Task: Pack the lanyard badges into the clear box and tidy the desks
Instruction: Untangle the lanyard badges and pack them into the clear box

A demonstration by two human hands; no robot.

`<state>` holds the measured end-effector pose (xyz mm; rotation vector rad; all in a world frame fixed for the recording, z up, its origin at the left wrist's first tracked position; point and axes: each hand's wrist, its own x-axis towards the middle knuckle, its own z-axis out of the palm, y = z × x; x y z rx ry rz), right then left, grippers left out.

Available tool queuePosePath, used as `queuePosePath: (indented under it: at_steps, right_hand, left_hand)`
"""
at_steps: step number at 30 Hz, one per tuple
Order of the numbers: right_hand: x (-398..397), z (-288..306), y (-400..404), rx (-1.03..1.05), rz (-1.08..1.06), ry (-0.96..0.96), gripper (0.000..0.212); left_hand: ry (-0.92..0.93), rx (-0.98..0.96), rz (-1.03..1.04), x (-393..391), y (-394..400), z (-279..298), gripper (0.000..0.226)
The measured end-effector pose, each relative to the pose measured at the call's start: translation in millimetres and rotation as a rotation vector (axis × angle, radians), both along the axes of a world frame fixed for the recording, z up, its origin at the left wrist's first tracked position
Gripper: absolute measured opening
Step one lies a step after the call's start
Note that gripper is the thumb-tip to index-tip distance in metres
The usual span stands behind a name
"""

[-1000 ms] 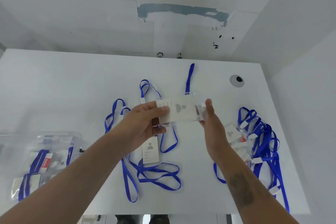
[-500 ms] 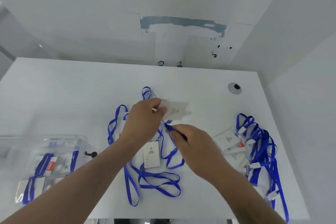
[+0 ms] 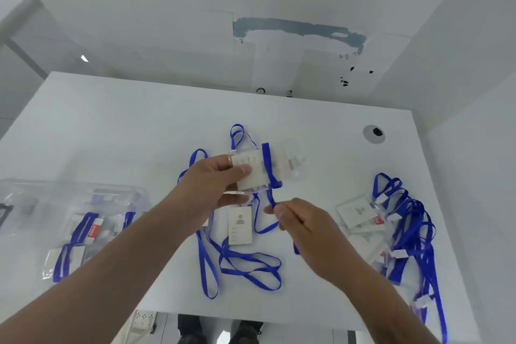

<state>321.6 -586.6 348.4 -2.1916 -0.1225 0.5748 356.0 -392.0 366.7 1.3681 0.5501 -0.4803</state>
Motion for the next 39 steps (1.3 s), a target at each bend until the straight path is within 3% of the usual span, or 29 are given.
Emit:
queuePosePath:
  at_steps: [3,6,8,10,13,15,17,19,22,25,27,32,35,39]
  right_hand:
    - [-18.2,18.4,6.1,-0.158,0.185,-0.08,0.026]
    - [-4.3,48.2,0.0,-0.123,0.176,-0.225,0.019]
    - [14.4,60.8,-8.8,0.019,0.065,-0.204,0.011]
    - [33.0,61.1,-12.7,0.184,-0.019,-0.096,0.008]
    - [37.7,39.6,-2.2,0.294,-0.115,0.031,0.025]
    - [17.5,21.4,15.3,0.226,-0.097,0.094,0.038]
    - [-11.8,14.7,36.8,0.151,-0.002,0.109,0.032]
    - [-38.3,15.9,57.1,0.032,0.168,0.02,0.03]
    - [-54.5,25.0,87.1,-0.248,0.371,-0.396,0.027]
    - [-40.2,37.6,105.8,-0.282,0.317,-0.628,0.025]
    - [-22.2,41.0,122.5,-0.23,0.3,-0.553,0.016]
    - [2.4,42.8,193.7,-0.063,0.264,-0.161,0.008]
    - [2.7,33.5,243.3,-0.132,0.297,-0.181,0.006]
    - [-0.7,3.5,300.3,-0.381,0.511,-0.325,0.021]
  left_hand:
    - [-0.182,0.499,-0.158,-6.7,5.3,-15.5,0.012]
    - [-0.265,0.761,-0.495,-21.5,7.8,-17.3,0.012]
    - [-0.234,0.663,-0.645,-30.9,11.5,-11.1,0.012]
    - [-0.154,0.342,-0.647,-40.6,18.3,2.2,0.013]
    - [-0.053,-0.068,-0.405,-50.2,29.1,17.3,0.015]
    - [-0.01,-0.189,-0.146,-51.8,38.3,15.8,0.026]
    - [0.016,-0.148,0.057,-51.0,47.3,9.9,0.022]
    - [0.015,0.021,0.128,-51.4,57.2,4.0,0.016]
    - [-0.048,0.286,0.04,-58.8,80.5,-1.3,0.01]
    - [-0.07,0.451,-0.148,-69.0,110.5,3.4,0.008]
    - [-0.064,0.48,-0.22,-74.4,137.8,8.6,0.008]
    - [-0.054,0.427,-0.274,-81.2,210.3,14.6,0.016]
    - [0.031,0.408,-0.184,-87.5,248.2,1.4,0.012]
    - [0.144,0.399,-0.024,-99.5,281.0,-33.7,0.013]
